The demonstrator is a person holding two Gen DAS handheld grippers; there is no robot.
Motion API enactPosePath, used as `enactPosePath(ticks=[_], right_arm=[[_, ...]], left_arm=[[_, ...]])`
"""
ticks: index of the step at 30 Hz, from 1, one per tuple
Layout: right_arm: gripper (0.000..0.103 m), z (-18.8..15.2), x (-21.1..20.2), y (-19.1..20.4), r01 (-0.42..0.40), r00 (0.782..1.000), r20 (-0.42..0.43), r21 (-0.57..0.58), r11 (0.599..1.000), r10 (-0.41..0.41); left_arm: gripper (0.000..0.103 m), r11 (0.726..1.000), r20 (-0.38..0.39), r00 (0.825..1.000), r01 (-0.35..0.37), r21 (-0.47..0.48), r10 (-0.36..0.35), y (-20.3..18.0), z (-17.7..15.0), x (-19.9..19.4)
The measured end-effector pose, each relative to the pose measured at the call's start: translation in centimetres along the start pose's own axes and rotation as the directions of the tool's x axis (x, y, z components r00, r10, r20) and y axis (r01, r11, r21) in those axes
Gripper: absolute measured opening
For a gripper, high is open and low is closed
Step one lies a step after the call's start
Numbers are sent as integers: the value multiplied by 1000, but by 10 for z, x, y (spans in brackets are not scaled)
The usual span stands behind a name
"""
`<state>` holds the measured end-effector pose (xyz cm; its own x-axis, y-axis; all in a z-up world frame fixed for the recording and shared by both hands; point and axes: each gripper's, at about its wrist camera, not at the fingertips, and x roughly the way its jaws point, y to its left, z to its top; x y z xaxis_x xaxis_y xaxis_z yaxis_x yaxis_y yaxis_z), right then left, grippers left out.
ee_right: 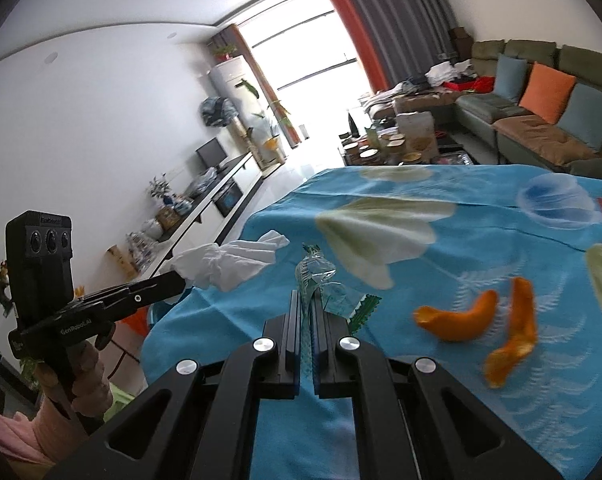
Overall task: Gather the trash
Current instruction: 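Carry the tissue with the left gripper to the bin while the right gripper carries the plastic wrapper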
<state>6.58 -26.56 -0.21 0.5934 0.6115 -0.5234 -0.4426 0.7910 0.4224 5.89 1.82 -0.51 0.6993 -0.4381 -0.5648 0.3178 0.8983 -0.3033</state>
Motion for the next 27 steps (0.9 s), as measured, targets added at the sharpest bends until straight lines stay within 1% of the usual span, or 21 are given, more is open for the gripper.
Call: enactPosePath(ticks=[15, 27], right_arm=[[3, 0, 37, 39, -88, 994, -70, -54, 995, 84], [3, 3, 56, 57, -133, 986, -107, -76, 988, 124]], left_arm=[[4, 994, 29, 995, -96, -56, 98, 29, -17, -36], [4, 988, 41, 990, -133, -81, 137, 39, -21, -51]])
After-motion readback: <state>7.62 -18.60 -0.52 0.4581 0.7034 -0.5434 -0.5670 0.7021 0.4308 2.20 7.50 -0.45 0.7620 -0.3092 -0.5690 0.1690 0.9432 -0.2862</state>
